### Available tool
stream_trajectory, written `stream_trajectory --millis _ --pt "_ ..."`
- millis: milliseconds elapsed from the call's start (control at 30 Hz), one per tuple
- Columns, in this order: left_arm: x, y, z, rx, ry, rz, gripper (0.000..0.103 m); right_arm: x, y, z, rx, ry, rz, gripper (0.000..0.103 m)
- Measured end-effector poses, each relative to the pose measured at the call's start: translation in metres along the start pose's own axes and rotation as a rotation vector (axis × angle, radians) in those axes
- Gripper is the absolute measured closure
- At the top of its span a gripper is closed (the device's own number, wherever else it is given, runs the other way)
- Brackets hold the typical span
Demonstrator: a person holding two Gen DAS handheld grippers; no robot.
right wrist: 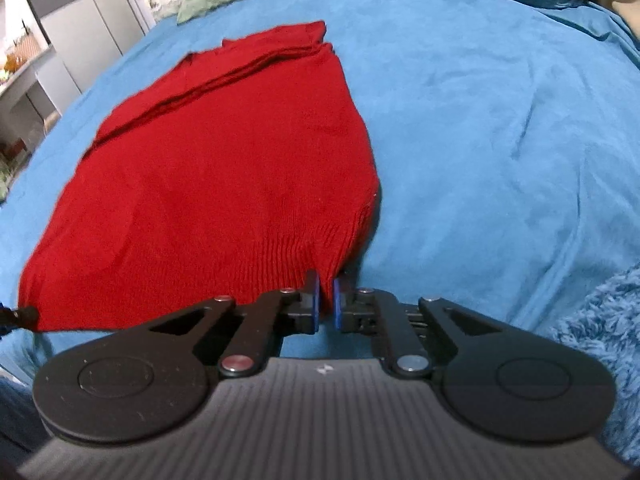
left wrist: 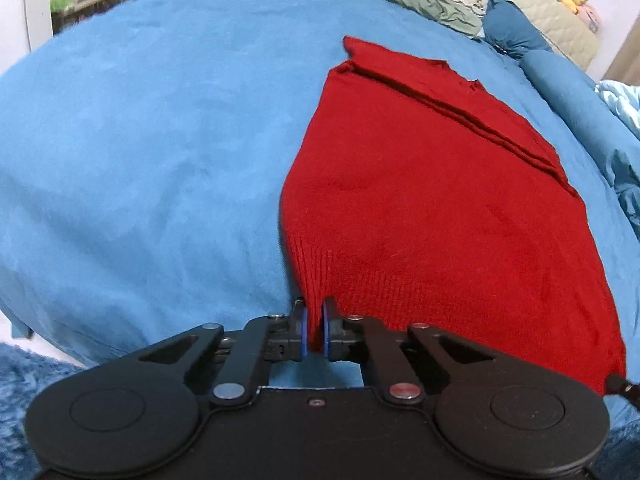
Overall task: Fold small clothes
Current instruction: 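Lift the hem with both tools and fold it toward the collar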
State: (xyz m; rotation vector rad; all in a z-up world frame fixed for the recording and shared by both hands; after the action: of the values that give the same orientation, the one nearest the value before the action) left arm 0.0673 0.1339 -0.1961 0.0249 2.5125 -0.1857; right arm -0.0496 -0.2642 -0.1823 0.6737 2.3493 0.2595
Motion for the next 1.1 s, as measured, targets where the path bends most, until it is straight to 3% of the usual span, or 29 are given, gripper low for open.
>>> stream_trajectory --millis 200,333,500,600,767,867,967,1100 --pt "-0.013 -0.013 -0.031 -0.016 -0.088 0.054 0.097 -0.013 -0.008 -0.025 -0.125 -0.035 0.115 0.082" --pt "-0.040 -0.017 -0.053 0.001 -0.159 0.051 0.097 -0.038 0.002 -0.044 -0.189 -0.079 0.112 0.082" --pt "-0.116 -0.024 -0.070 0.020 -0.276 0.021 0.097 -0.104 0.025 -0.055 -0.278 -0.152 0.115 0.082" --pt "-0.183 -0.031 -0.062 0.024 -0.334 0.010 0.098 -0.162 0.045 -0.044 -0.322 -0.193 0.109 0.082" --pt "-0.290 -0.048 -0.013 -0.014 -0.412 0.024 0.098 -0.266 0.079 0.005 -0.369 -0.230 0.128 0.082" --pt "-0.337 -0.055 0.045 -0.049 -0.395 0.024 0.098 -0.320 0.100 0.059 -0.325 -0.244 0.101 0.082" --pt "-0.358 -0.058 0.119 -0.084 -0.334 0.025 0.098 -0.349 0.115 0.130 -0.244 -0.210 0.063 0.082" --pt "-0.351 -0.051 0.191 -0.111 -0.242 0.029 0.098 -0.353 0.114 0.216 -0.182 -0.128 0.095 0.082"
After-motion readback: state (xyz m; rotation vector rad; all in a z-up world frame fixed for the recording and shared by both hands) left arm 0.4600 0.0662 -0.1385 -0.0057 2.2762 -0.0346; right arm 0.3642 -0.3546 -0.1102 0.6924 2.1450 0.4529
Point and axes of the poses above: each gripper's, at about its wrist camera, not at the fingertips, and z roughly the way its jaws point, y to its left, x to its underside, the point moved 3 cm from there along z, roughly the way its jaws point, and after that the axes turned 10 degrees about z, right-handed, at the moved point
